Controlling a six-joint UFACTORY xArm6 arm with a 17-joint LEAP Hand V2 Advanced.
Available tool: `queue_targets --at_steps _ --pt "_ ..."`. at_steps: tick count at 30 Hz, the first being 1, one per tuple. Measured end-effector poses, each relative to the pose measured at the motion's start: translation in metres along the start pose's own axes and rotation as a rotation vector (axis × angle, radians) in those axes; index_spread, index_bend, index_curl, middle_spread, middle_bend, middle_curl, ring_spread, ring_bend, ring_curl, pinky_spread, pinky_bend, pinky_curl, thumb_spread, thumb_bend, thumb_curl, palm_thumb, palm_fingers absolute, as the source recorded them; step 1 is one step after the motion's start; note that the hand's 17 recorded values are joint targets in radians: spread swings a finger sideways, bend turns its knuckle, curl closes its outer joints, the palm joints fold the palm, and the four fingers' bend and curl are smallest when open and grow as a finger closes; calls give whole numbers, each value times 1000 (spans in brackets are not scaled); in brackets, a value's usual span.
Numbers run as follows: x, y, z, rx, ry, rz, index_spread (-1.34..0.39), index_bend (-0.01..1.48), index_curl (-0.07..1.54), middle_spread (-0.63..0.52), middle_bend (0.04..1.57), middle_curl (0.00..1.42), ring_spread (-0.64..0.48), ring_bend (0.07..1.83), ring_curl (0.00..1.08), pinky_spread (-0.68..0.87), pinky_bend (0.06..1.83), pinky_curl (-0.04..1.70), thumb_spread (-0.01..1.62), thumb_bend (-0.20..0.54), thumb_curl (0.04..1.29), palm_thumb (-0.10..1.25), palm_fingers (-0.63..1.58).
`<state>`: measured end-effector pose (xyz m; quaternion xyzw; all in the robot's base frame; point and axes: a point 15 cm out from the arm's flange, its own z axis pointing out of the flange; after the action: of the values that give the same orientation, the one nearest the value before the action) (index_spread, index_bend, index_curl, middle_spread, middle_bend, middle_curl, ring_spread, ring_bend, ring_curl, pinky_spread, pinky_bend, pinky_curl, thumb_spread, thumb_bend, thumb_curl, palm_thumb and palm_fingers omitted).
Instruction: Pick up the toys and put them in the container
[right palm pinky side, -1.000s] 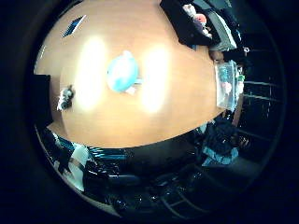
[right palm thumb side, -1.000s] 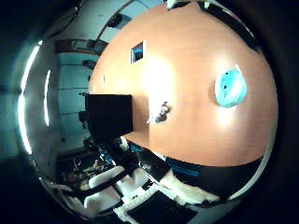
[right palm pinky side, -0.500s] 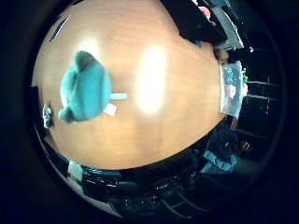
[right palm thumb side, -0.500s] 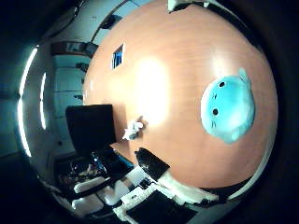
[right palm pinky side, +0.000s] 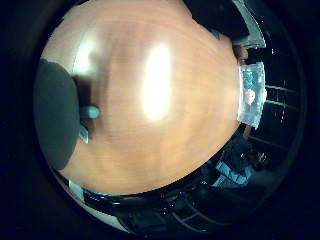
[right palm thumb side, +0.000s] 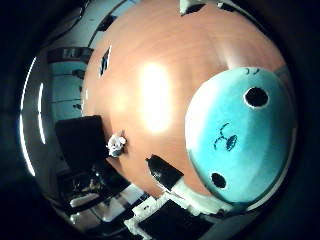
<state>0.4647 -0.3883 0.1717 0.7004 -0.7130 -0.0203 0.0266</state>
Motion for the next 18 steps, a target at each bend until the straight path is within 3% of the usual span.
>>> queue_targets --at_steps 7,10,11,15,18 --pt "4 8 17 -55 11 -2 -447 173 321 -41 201 290 160 236 244 481 276 305 912 -31 282 418 317" --pt "4 12 20 -83 25 -11 -445 155 299 -100 224 305 67 368 268 495 300 300 911 -29 284 421 500" --pt "4 15 21 -97 25 -15 -446 155 286 -147 251 316 -24 469 287 485 326 299 916 -29 287 426 621" --pt "5 19 20 -115 36 -21 -423 184 285 -251 420 375 -217 645 325 275 358 285 924 -24 292 465 892" --pt "6 22 19 -121 35 -23 -429 219 325 -291 548 440 -314 765 375 -36 522 310 940 -13 304 531 1197"
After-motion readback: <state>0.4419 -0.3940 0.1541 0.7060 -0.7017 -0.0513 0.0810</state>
